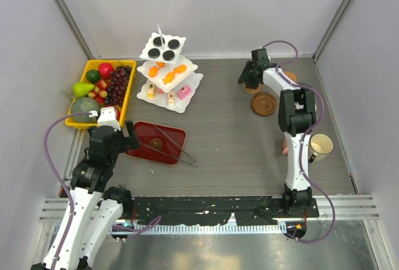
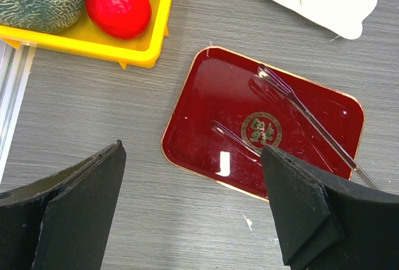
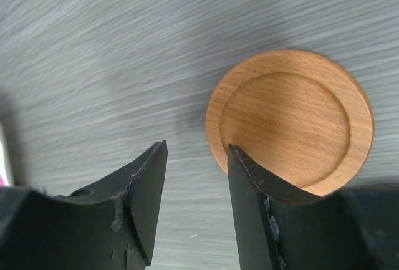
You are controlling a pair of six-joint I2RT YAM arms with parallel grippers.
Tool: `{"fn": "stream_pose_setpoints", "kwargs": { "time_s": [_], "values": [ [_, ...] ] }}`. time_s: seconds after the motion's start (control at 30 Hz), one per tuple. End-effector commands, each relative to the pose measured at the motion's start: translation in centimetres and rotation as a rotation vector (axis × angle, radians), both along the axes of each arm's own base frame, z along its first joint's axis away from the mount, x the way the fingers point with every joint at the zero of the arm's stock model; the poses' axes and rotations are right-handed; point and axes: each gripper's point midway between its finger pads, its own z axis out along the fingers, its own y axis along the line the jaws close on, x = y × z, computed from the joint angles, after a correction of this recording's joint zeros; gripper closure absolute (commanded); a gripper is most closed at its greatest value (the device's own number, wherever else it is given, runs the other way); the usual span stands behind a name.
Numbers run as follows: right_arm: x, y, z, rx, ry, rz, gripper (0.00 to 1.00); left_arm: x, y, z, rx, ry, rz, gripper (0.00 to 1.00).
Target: Serve the afternoon tea
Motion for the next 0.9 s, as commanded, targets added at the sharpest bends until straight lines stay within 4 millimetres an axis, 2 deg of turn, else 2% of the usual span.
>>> {"fn": "stream_pose_setpoints", "kwargs": {
  "time_s": [0.0,0.17,0.37,0.47,0.57,0.63,0.7,0.73,0.77,0.8,0.87],
  "values": [
    [-3.2,6.7,-2.3,0.068,0.089,0.120,0.50,0.6,0.0,1.2,-0.001,-0.060,0.000,0.02],
    [-4.3,10.7,-1.5,0.076,0.070,0.194,0.51,0.6,-0.1,1.2,-0.001,-0.060,-0.003,0.02],
    [-5.2,13.0,-1.1,0.077,0.060,0.265,0.51,0.6,-0.1,1.2,-0.001,-0.060,-0.004,0.02],
    [-4.6,13.9,-0.2,0.086,0.012,0.316,0.51,0.6,-0.2,1.3,-0.002,-0.064,-0.006,0.02],
    [-3.9,14.0,1.1,0.065,-0.043,0.355,0.51,0.6,-0.2,1.2,-0.002,-0.061,-0.007,0.02],
    [-3.7,13.5,2.8,0.042,-0.089,0.361,0.51,0.6,-0.1,1.2,-0.001,-0.061,-0.004,0.02],
    [-3.7,12.5,6.3,0.016,-0.160,0.336,0.51,0.6,-0.2,1.2,-0.001,-0.061,-0.006,0.02],
    [-4.0,11.7,6.2,0.007,-0.166,0.312,0.51,0.7,-0.1,1.2,-0.001,-0.060,-0.004,0.02],
    [-4.1,11.3,8.1,0.012,-0.200,0.283,0.51,0.7,-0.1,1.2,-0.001,-0.060,-0.004,0.02],
    [-4.6,10.3,7.5,0.012,-0.197,0.256,0.51,0.6,-0.1,1.2,-0.001,-0.063,-0.004,0.02],
    [-5.4,8.7,7.8,0.015,-0.198,0.183,0.51,0.6,-0.2,1.3,-0.002,-0.064,-0.011,0.02]
  ]
}}
